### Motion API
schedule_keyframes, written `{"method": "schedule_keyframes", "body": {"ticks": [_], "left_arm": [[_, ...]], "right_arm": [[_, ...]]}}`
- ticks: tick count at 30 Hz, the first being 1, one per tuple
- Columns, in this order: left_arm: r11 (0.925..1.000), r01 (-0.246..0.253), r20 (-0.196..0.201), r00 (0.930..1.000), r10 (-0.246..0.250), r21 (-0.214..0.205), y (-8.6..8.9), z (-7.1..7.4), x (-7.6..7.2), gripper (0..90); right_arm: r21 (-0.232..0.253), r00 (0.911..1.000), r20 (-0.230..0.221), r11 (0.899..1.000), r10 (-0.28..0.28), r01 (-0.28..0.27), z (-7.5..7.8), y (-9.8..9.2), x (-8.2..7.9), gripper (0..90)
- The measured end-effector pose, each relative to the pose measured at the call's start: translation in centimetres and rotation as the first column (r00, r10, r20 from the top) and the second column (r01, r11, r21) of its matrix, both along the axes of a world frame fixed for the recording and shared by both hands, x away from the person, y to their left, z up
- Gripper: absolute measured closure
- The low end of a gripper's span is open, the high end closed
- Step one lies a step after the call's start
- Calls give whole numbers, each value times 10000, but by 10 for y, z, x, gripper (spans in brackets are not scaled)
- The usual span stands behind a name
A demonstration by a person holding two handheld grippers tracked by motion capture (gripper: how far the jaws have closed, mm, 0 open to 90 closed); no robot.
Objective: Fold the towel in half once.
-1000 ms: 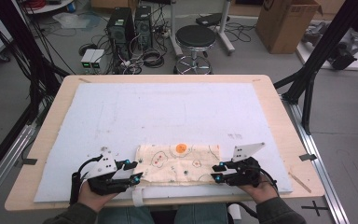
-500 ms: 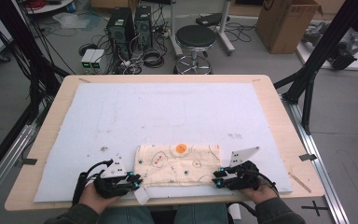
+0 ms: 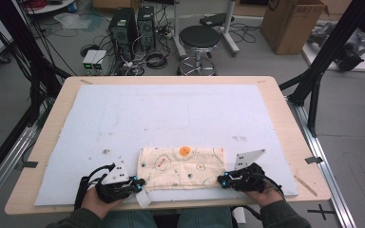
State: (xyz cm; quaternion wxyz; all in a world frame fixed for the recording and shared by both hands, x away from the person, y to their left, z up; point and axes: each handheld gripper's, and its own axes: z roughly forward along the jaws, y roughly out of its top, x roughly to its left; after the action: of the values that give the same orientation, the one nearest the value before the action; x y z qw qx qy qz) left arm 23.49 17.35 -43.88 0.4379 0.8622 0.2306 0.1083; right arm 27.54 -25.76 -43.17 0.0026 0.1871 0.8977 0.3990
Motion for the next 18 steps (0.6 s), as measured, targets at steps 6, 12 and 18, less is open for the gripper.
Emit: {"method": "schedule_keyframes", "body": {"ticks": [6,12,18], "left_arm": [[9991,-142,88,9999,146,-389,7,5,-3,875],[9997,155,-33,9999,-156,-175,4,3,-7,870],[9981,213,-118,9997,-220,-574,7,7,-5,702]], "right_arm": [[358,10000,24,9994,-27,26,8,-4,-3,838],[145,9996,-163,9997,218,-216,3,-3,-5,823],[627,9996,-162,9978,225,-215,9,-2,-3,697]]}}
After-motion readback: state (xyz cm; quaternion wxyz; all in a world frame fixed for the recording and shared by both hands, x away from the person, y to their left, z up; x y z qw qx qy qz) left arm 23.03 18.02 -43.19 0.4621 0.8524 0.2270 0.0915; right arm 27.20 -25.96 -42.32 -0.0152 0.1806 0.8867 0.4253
